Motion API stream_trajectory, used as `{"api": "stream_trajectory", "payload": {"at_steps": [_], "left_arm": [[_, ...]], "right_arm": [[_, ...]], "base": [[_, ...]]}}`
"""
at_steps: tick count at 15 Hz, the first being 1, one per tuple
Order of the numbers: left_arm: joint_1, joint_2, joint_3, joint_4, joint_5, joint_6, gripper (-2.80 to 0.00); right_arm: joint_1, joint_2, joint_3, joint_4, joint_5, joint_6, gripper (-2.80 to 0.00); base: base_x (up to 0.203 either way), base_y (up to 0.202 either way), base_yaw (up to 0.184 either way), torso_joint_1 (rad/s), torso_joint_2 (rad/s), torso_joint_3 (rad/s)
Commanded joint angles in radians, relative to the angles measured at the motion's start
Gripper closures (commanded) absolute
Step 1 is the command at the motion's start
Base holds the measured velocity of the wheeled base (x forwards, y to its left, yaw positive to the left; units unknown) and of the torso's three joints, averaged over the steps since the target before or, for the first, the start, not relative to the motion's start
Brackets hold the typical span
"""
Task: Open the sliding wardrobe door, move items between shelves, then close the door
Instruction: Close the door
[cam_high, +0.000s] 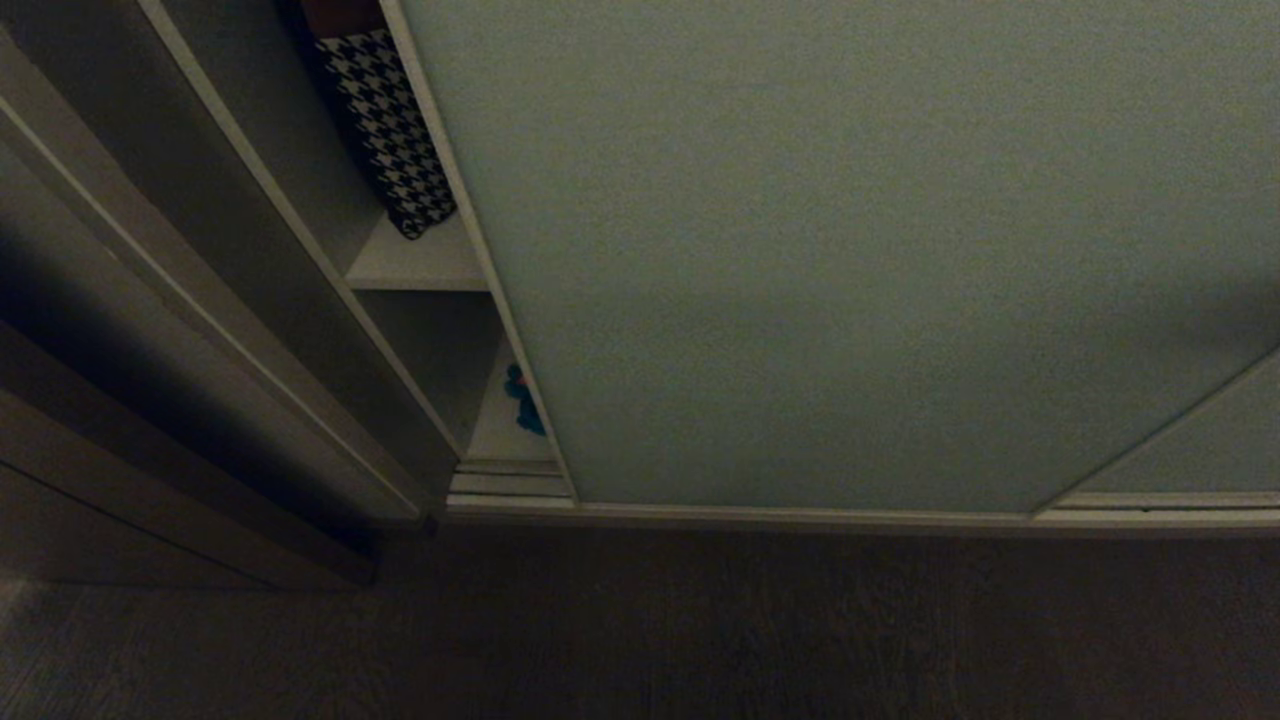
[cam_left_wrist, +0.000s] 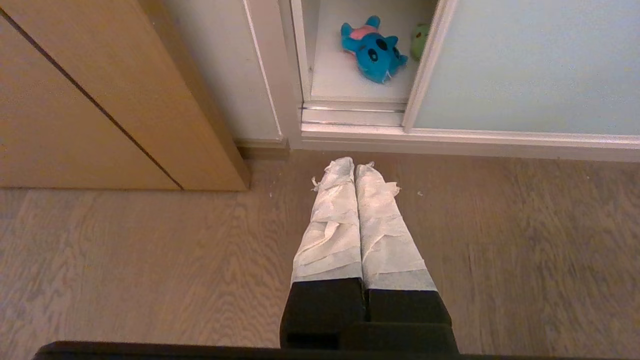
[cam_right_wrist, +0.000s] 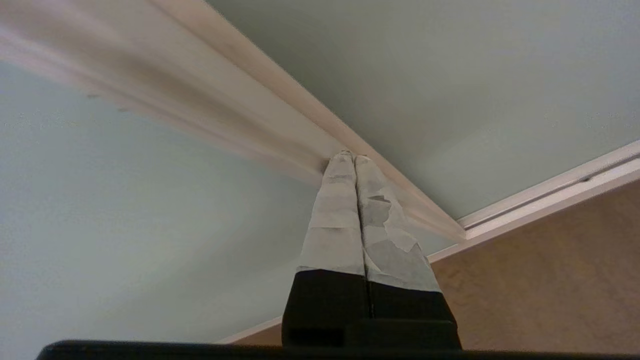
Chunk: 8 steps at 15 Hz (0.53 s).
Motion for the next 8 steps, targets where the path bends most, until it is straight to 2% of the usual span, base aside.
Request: {"api": "stream_trajectory", "payload": {"at_steps": [1,8], "left_arm": [[0.0,0.002,0.0,0.0,-0.001,0.0,0.0],[0.0,0.002,0.0,0.0,-0.001,0.0,0.0]], "right_arm": [[0.011,-0.051,0.031,-0.003,0.008,0.003,0.0],[0.068,-0.195,0.228,-0.053,0.011,0.002,0.0]], "base": [[0.0,0.0,0.0,0.0,0.0,0.0],[0.0,0.0,0.0,0.0,0.0,0.0]]}}
